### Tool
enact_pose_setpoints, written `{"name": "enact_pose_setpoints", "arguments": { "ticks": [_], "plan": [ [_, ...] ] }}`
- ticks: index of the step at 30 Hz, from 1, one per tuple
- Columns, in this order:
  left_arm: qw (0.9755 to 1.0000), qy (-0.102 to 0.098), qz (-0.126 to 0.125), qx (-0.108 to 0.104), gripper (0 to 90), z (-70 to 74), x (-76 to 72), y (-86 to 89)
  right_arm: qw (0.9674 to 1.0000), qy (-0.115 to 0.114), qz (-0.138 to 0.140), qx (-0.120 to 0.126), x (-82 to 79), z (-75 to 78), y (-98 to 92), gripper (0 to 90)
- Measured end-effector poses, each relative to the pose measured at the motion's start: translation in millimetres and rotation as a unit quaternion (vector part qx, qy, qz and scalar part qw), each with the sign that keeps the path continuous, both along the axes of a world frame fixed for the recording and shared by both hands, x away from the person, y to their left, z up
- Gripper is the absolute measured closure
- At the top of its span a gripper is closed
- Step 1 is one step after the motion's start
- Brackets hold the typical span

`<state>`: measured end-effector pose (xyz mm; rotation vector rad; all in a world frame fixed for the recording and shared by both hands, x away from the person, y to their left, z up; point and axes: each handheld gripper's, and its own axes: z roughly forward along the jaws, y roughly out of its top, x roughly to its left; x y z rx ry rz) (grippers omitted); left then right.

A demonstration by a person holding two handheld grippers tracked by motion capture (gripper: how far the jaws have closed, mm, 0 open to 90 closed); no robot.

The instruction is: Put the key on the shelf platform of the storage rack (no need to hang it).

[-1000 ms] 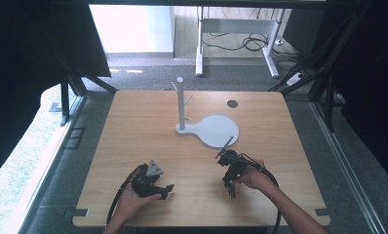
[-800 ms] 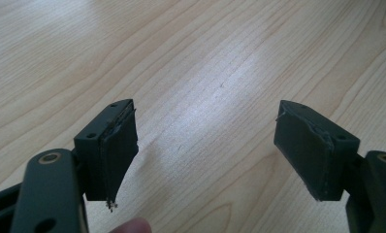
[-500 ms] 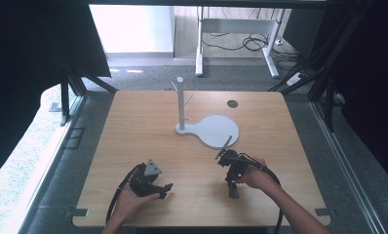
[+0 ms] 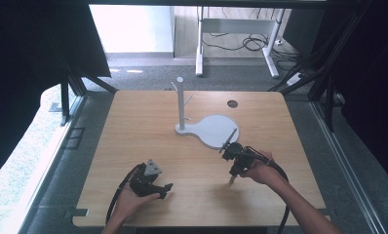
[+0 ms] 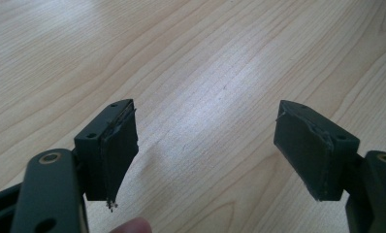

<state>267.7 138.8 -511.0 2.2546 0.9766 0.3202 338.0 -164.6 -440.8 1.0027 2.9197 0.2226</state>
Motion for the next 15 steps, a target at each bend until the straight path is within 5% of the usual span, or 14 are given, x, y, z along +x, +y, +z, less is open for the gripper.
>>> {"name": "enact_pose_setpoints", "arguments": {
  "ticks": [15],
  "plan": [
    [1.0, -0.001, 0.0, 0.001, 24.1, -0.9, 1.2, 1.1, 0.9998, -0.015, -0.006, 0.012, 9.7, 22.2, -5.7, 90.0]
  ]
}}
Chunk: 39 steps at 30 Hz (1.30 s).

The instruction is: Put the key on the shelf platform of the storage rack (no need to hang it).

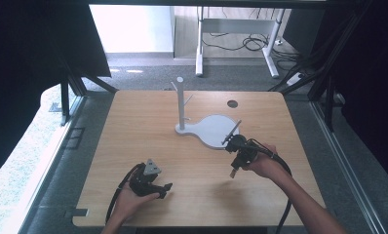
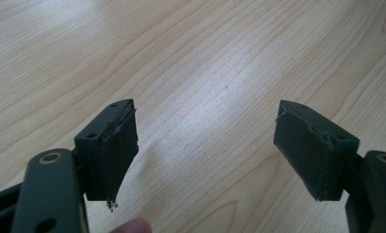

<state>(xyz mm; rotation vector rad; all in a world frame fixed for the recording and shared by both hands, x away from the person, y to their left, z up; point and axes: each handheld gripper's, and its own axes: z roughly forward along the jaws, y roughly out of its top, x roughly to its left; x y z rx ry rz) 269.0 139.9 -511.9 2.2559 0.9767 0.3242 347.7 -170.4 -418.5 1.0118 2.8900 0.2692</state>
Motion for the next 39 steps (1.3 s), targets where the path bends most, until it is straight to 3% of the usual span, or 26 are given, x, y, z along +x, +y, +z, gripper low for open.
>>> {"name": "enact_pose_setpoints", "arguments": {
  "ticks": [29, 39],
  "plan": [
    [1.0, 0.005, -0.003, 0.003, 24.2, -2.5, 0.7, -2.2, 0.9997, -0.02, -0.004, 0.011, 23.1, 18.1, 3.6, 90.0],
    [1.0, 0.006, -0.004, 0.002, 24.2, -3.7, 1.2, -2.7, 0.9995, -0.022, -0.014, 0.016, 39.0, 21.2, 9.7, 90.0]
  ]
}}
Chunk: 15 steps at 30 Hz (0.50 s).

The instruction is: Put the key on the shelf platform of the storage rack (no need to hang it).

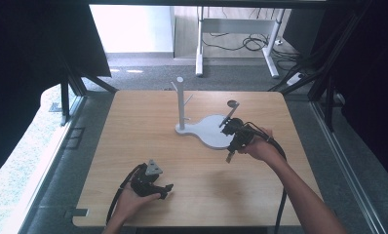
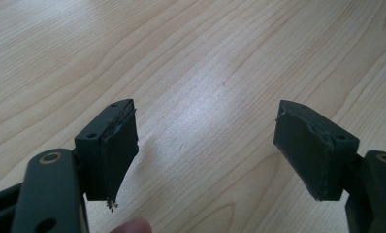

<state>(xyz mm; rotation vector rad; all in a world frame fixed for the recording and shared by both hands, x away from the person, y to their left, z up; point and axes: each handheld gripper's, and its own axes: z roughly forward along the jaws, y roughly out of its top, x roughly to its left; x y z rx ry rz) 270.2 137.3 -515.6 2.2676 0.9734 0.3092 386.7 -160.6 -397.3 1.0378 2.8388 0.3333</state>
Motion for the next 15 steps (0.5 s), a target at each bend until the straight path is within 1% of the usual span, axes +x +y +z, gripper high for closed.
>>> {"name": "enact_pose_setpoints", "arguments": {
  "ticks": [8, 15],
  "plan": [
    [1.0, 0.001, 0.002, -0.001, 24.1, 0.6, 0.1, 1.2, 0.9998, 0.004, -0.009, 0.018, 16.6, 1.8, 5.5, 90.0],
    [1.0, 0.0, 0.003, -0.003, 24.1, 0.9, 0.5, 2.2, 0.9997, 0.008, -0.011, 0.022, 29.4, 4.8, 10.4, 89.9]
  ]
}}
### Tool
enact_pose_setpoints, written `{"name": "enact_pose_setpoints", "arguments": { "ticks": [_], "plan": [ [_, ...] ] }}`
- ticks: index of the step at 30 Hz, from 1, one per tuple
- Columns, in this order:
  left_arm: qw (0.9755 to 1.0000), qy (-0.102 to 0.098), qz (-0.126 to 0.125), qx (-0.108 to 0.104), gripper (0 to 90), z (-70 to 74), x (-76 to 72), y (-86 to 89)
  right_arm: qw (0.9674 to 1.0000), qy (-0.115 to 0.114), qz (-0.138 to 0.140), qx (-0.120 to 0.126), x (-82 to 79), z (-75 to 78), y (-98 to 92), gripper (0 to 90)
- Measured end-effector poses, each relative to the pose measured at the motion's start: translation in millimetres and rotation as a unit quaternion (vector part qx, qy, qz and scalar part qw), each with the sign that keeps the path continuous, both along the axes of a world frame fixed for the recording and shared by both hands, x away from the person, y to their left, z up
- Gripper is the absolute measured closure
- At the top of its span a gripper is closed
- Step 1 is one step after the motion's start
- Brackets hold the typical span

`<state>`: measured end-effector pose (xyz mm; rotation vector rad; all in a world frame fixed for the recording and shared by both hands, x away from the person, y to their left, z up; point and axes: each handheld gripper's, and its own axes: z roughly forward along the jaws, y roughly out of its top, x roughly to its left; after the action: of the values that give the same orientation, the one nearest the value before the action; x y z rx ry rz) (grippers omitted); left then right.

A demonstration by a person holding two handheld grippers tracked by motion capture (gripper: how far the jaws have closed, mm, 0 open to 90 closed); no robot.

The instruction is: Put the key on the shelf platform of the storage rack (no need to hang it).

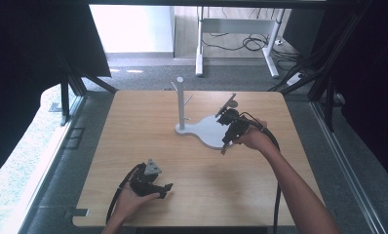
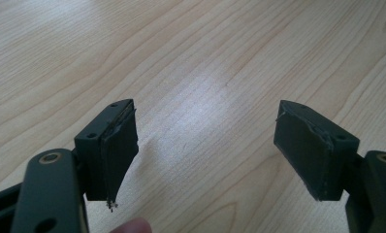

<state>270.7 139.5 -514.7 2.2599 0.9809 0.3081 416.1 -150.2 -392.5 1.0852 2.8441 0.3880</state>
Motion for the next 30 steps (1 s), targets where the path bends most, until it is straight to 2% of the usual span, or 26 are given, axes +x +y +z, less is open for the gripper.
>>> {"name": "enact_pose_setpoints", "arguments": {
  "ticks": [17, 30],
  "plan": [
    [1.0, 0.001, -0.001, 0.002, 24.1, -0.7, 0.4, -0.2, 0.9997, 0.013, -0.019, 0.007, 28.3, 0.6, -1.2, 89.9],
    [1.0, 0.002, 0.0, 0.0, 24.1, -0.7, 0.7, 0.9, 0.9993, 0.015, -0.032, 0.013, 46.5, -2.1, -3.5, 89.9]
  ]
}}
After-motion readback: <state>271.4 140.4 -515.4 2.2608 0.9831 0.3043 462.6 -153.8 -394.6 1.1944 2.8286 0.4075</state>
